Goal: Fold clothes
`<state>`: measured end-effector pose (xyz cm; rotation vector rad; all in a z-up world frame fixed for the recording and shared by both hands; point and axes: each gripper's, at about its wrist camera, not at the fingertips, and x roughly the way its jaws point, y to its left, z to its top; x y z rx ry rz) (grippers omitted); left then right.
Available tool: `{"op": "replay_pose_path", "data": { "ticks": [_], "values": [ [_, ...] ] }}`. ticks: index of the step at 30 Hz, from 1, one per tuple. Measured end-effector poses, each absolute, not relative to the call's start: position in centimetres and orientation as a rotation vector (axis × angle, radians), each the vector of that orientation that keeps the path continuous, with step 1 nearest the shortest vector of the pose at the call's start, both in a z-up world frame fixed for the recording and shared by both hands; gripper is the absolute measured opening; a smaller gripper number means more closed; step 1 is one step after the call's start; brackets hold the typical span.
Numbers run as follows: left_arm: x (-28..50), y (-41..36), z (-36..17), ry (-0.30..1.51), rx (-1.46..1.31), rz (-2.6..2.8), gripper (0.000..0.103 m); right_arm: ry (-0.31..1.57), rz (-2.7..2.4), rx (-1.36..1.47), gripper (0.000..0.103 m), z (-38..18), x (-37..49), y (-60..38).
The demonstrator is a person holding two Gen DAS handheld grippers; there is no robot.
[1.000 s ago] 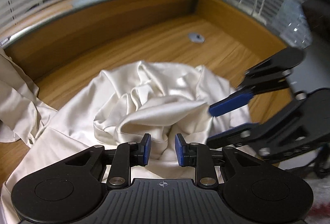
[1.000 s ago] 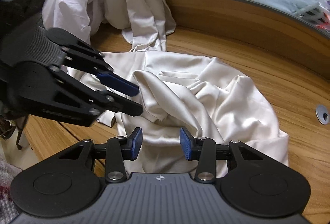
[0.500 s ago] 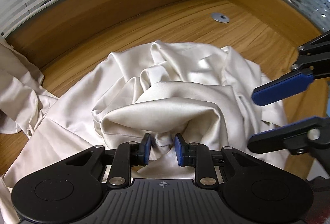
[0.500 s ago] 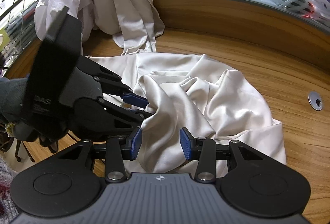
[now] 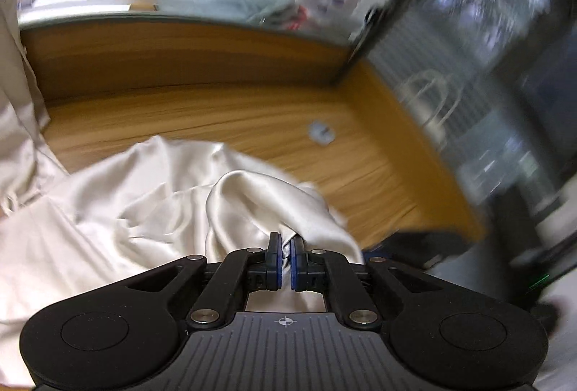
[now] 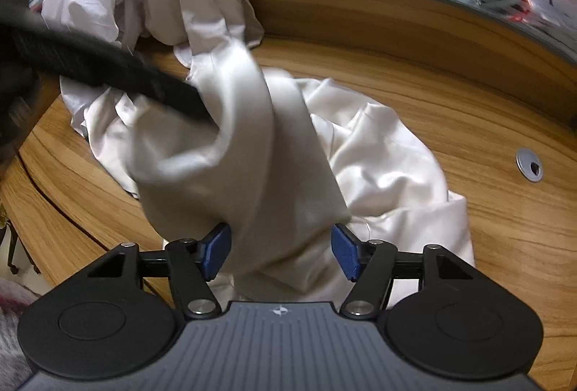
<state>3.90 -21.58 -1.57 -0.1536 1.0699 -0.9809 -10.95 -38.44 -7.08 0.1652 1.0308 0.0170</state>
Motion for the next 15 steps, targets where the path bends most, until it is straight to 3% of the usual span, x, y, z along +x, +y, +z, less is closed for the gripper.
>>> {"op": "replay_pose_path", "data": {
  "ticks": [8,11,12,13,15],
  "values": [
    [4.5,-21.3,0.8,1.054,-0.307,-1.02,0.006,0.985,0.037,0.156,0.079,-9.2,-11.5,-38.5],
    [4.5,-21.6,0.4,1.067,-0.32,-1.015,0.006,0.976,0.052,0.133,0.067,-9.9,-11.2,-38.2],
    [4.5,-21.6,0.3,1.071,-0.326,-1.013,0.006,0.975,0.054,0.134,0.053,-10.0,-11.0,-38.2],
    [4.5,-21.6,0.2,1.076,-0.333,-1.012,0.006,0.976,0.057,0.138,0.025,-10.2,-10.9,-38.3],
    [4.6,-21.5,0.0,1.084,-0.355,-1.004,0.006,0.99,0.043,0.14,0.002,-10.5,-10.7,-38.5]
  ]
}}
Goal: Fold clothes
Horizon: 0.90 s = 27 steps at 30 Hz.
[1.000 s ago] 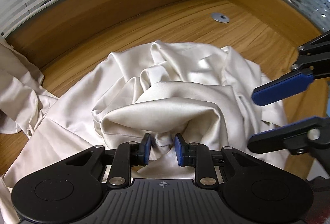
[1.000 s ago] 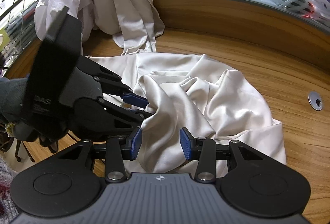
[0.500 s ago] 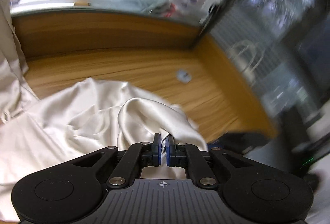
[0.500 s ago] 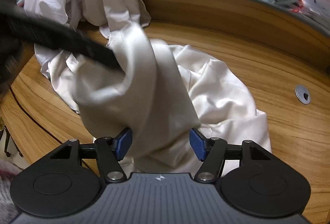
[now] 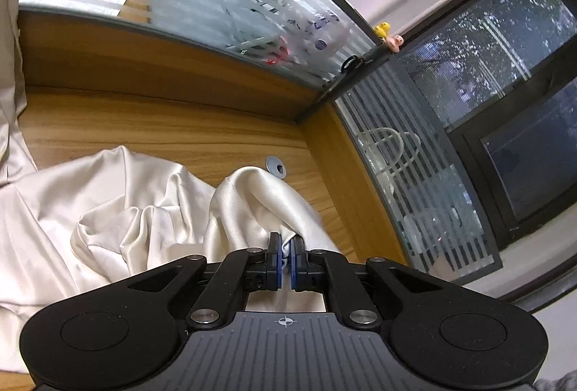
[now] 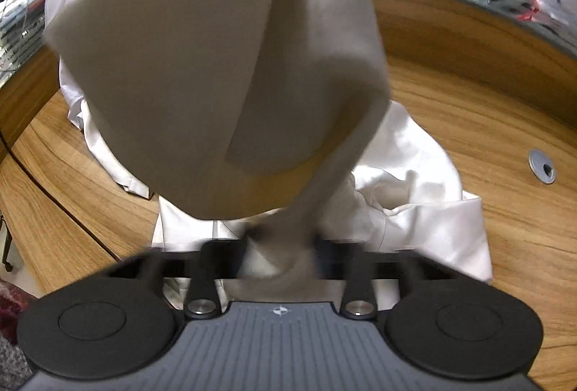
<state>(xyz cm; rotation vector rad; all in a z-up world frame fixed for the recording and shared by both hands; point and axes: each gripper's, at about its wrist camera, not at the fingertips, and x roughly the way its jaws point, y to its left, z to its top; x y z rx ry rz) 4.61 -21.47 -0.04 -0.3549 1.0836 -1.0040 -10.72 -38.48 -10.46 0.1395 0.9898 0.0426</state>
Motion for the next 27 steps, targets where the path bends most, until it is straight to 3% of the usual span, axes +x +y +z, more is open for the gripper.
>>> {"op": "replay_pose_path", "data": {
  "ticks": [18,21,27],
  "values": [
    [6.0,-19.3,-0.3,1.076,-0.465,-0.917,0.005,1.143,-0.392,0.129,0.003,-12.7,-18.1,-48.4],
    [5.8,-19.5,-0.5,1.09,-0.464,-0.917,0.005,1.068,-0.357,0.176,0.015,-10.5,-18.7,-47.6],
    [5.7,-19.8,-1.2,1.117,-0.469,-0.91,0.005,0.928,-0.229,0.207,0.016,-5.0,-18.1,-45.5]
  ]
}}
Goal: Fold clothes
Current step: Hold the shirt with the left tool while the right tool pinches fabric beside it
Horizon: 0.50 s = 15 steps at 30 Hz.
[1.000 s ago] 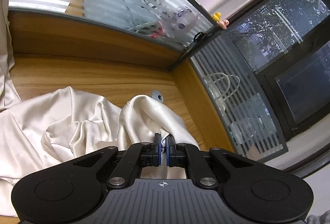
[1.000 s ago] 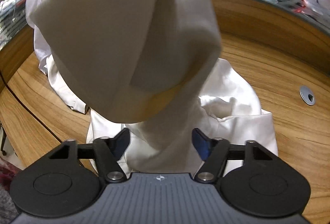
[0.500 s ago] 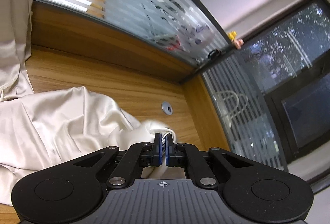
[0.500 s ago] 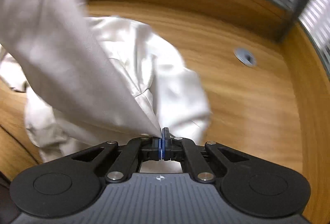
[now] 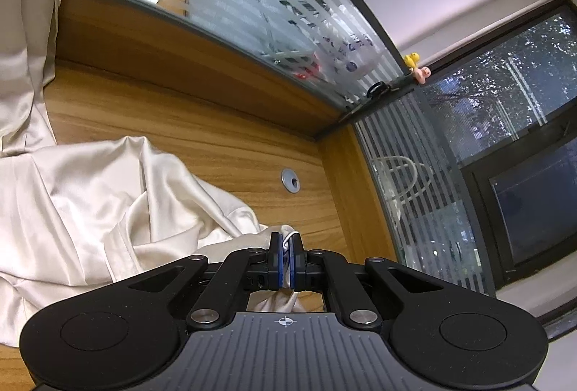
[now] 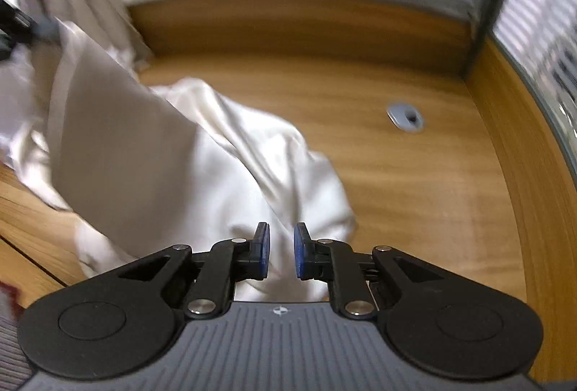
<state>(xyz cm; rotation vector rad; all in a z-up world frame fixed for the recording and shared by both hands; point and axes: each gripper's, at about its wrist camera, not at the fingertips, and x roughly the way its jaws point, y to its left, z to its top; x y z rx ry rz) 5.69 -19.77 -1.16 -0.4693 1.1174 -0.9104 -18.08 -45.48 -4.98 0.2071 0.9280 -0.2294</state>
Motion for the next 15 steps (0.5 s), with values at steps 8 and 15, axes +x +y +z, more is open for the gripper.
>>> {"op": "replay_pose_path", "data": {
  "ticks": [8,15],
  "values": [
    [5.3,-20.3,-1.4,1.136,-0.457,-0.916,0.005,0.787,0.043,0.252,0.016,0.4,-14.7,-42.3],
    [4.8,-20.8,-1.7,1.151,-0.468,-0.928,0.005,0.781,0.154,0.219,0.016,1.3,-11.2,-39.7]
  ]
}}
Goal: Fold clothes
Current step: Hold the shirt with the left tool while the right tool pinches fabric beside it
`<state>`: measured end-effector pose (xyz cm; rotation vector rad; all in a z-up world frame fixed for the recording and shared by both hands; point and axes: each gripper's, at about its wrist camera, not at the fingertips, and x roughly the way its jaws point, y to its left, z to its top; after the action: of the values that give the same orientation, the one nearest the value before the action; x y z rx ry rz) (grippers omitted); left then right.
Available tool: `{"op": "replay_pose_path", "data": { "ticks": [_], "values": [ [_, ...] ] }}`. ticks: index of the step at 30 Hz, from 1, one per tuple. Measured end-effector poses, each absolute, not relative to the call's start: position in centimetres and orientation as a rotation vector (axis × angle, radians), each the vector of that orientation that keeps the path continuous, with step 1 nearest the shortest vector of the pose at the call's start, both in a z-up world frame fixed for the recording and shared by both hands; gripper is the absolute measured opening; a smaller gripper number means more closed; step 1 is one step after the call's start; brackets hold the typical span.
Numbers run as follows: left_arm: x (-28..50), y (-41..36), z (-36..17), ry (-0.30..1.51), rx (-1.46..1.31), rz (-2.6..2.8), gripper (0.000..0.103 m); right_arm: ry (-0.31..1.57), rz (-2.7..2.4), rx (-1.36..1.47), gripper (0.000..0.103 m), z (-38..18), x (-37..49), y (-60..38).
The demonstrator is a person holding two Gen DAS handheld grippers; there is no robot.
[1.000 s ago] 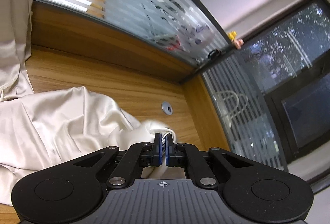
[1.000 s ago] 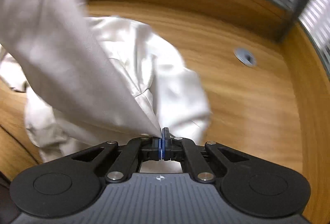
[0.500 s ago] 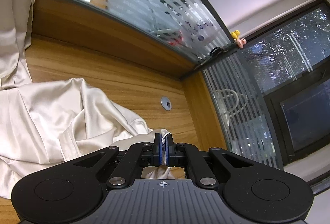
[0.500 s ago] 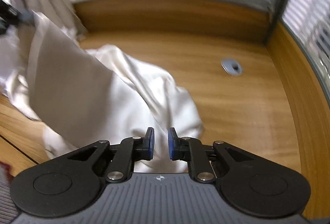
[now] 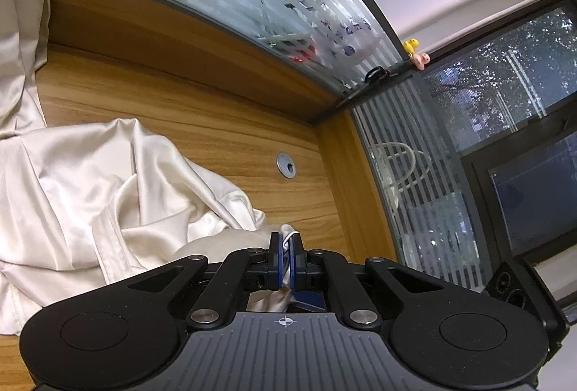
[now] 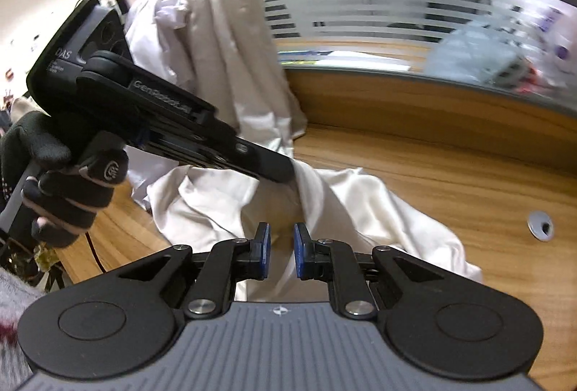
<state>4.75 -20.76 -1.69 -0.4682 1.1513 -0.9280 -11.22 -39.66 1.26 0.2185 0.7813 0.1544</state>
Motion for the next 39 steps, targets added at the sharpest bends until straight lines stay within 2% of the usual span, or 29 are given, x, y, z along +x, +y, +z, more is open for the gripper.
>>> {"op": "replay_pose_path", "data": {
  "ticks": [6,9,17,19,20,21,23,25,27,34,39],
  "values": [
    [4.3,-20.9,-1.7,1.16,-0.486,-0.941,0.005,0.815,0.106,0.152,0.017,-0.2,-9.4,-38.5],
    [4.2,-20.9,-1.8,1.166,-0.489,-0.942,0.005,0.803,0.074,0.148,0.033,-1.0,-9.0,-38.6],
    [4.4,-20.9,-2.1,1.167,-0.486,-0.955,0.006,0.756,0.057,0.155,0.034,-1.6,-9.7,-39.3],
    [4.4,-20.9,-2.1,1.162,-0.477,-0.96,0.006,0.746,0.063,0.171,0.028,-1.3,-9.8,-39.6],
    [4.4,-20.9,-2.1,1.159,-0.472,-0.962,0.006,0.745,0.067,0.175,0.011,-1.3,-9.9,-39.7],
    [4.4,-20.9,-2.2,1.157,-0.467,-0.964,0.006,0.747,0.071,0.177,0.006,-1.2,-9.9,-39.7],
    [4.3,-20.9,-1.9,1.134,-0.435,-0.971,0.007,0.755,0.074,0.174,0.005,-1.1,-9.9,-39.7],
    [3.7,-21.1,-1.2,1.073,-0.333,-0.984,0.014,0.771,0.069,0.176,0.004,-1.0,-10.0,-39.8],
    [2.9,-21.2,-0.6,1.018,-0.238,-0.999,0.03,0.787,0.067,0.201,0.004,-0.8,-10.2,-40.3],
    [0.1,-22.0,0.5,0.935,-0.047,-1.119,0.033,0.793,0.035,0.427,0.004,0.2,-11.3,-43.4],
    [-1.0,-23.6,0.5,0.929,-0.019,-1.113,0.036,0.745,0.039,0.573,0.004,1.2,-12.2,-44.9]
  ]
}}
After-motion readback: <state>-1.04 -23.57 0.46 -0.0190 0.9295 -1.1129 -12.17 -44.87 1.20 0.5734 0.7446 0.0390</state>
